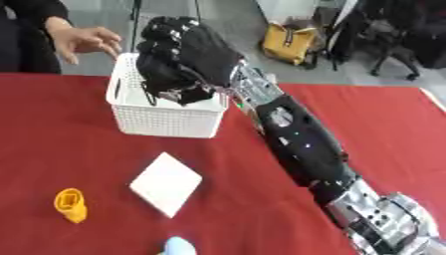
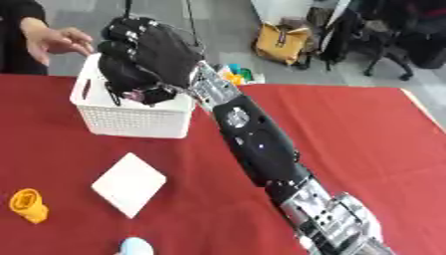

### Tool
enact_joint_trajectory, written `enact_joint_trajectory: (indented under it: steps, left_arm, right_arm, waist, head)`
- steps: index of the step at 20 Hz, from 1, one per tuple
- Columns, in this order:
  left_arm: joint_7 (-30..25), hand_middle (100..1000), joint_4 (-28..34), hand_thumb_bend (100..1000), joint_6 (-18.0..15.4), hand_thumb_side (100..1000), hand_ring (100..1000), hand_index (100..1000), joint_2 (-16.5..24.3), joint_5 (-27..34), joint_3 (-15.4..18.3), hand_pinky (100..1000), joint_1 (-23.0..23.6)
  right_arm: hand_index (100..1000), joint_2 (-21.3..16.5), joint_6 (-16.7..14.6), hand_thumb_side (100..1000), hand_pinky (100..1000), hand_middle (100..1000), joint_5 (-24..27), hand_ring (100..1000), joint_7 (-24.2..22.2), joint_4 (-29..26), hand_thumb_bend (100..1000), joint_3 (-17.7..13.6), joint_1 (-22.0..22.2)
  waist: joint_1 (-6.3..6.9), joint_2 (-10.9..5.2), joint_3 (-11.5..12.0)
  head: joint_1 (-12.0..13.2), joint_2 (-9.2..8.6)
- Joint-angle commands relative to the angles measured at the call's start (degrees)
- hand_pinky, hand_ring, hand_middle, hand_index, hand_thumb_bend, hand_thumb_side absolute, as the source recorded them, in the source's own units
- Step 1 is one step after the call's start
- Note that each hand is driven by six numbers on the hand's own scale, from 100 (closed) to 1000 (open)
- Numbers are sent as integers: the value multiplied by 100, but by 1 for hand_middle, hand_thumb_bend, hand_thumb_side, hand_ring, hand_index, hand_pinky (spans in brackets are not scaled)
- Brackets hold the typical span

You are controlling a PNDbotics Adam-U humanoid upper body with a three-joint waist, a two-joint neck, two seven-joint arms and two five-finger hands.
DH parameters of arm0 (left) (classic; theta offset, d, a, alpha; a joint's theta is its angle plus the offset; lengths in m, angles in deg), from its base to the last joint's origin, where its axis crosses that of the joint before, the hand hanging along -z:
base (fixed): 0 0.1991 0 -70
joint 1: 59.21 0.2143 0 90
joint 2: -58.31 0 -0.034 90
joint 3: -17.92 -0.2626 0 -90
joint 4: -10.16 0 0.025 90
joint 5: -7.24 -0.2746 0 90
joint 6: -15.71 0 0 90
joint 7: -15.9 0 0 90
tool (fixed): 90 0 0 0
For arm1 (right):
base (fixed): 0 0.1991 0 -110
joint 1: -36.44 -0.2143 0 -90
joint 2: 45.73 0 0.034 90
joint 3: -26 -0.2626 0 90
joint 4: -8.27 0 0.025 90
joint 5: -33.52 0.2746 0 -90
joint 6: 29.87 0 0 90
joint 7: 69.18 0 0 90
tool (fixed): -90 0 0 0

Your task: Pick up objects on the table and place them in the box.

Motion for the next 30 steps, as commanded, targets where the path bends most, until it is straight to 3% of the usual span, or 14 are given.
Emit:
enact_joint_trajectory:
  steps: [1, 2, 5, 6, 7, 8, 15, 16, 18, 25, 30]
  left_arm:
    - [13, 499, 113, 125, 11, 904, 523, 705, -13, 29, 29, 586, -34]
    - [13, 499, 113, 127, 13, 905, 523, 705, -16, 31, 27, 586, -34]
    - [2, 499, 113, 127, 14, 904, 523, 705, -23, 35, 16, 586, -35]
    - [1, 500, 113, 126, 11, 904, 524, 706, -22, 34, 18, 586, -34]
    - [3, 500, 113, 126, 8, 904, 524, 706, -21, 32, 22, 586, -32]
    - [5, 500, 113, 126, 7, 904, 523, 706, -21, 29, 24, 586, -31]
    - [-17, 500, 113, 124, -9, 903, 523, 706, -19, 2, 13, 585, -35]
    - [-15, 500, 113, 123, -11, 902, 523, 706, -18, 1, 15, 585, -35]
    - [-17, 501, 113, 123, -13, 903, 523, 706, -17, -2, 13, 585, -36]
    - [-31, 501, 113, 123, -8, 904, 523, 706, -27, -6, 7, 585, -26]
    - [-51, 501, 113, 123, -3, 904, 523, 706, -35, 0, -8, 584, -25]
  right_arm:
    - [520, -56, -134, 158, 271, 472, -123, 621, 116, -117, 399, -15, -81]
    - [551, -56, -141, 199, 354, 510, -167, 658, 110, -115, 419, -3, -74]
    - [559, -49, -149, 211, 380, 521, -291, 668, 96, -114, 422, 0, -57]
    - [626, -54, -145, 294, 517, 576, -335, 718, 81, -99, 427, -3, -37]
    - [626, -56, -140, 294, 517, 576, -382, 718, 75, -85, 427, -13, -20]
    - [656, -55, -135, 350, 576, 602, -415, 743, 78, -73, 439, -23, -10]
    - [703, -73, -116, 404, 634, 646, -505, 775, 167, -13, 450, -62, 23]
    - [732, -78, -113, 427, 704, 701, -516, 804, 177, -4, 464, -66, 24]
    - [763, -91, -98, 442, 755, 744, -545, 831, 206, -1, 472, -71, 25]
    - [815, -103, -16, 493, 823, 798, -566, 869, 303, 25, 494, -90, 25]
    - [885, -114, 127, 580, 932, 884, -559, 917, 431, 17, 501, -94, 19]
  waist:
    - [33, -210, 1]
    - [25, -217, 0]
    - [14, -223, 1]
    - [15, -222, 3]
    - [16, -221, 6]
    - [18, -218, 4]
    - [23, -183, 2]
    - [26, -180, 2]
    - [32, -172, -3]
    - [35, -172, -12]
    - [37, -167, -15]
  head:
    - [18, 25]
    - [9, 35]
    - [-6, 41]
    - [-5, 31]
    - [-10, 26]
    - [-12, 19]
    - [-36, 31]
    - [-41, 38]
    - [-45, 52]
    - [-66, 46]
    - [-116, 41]
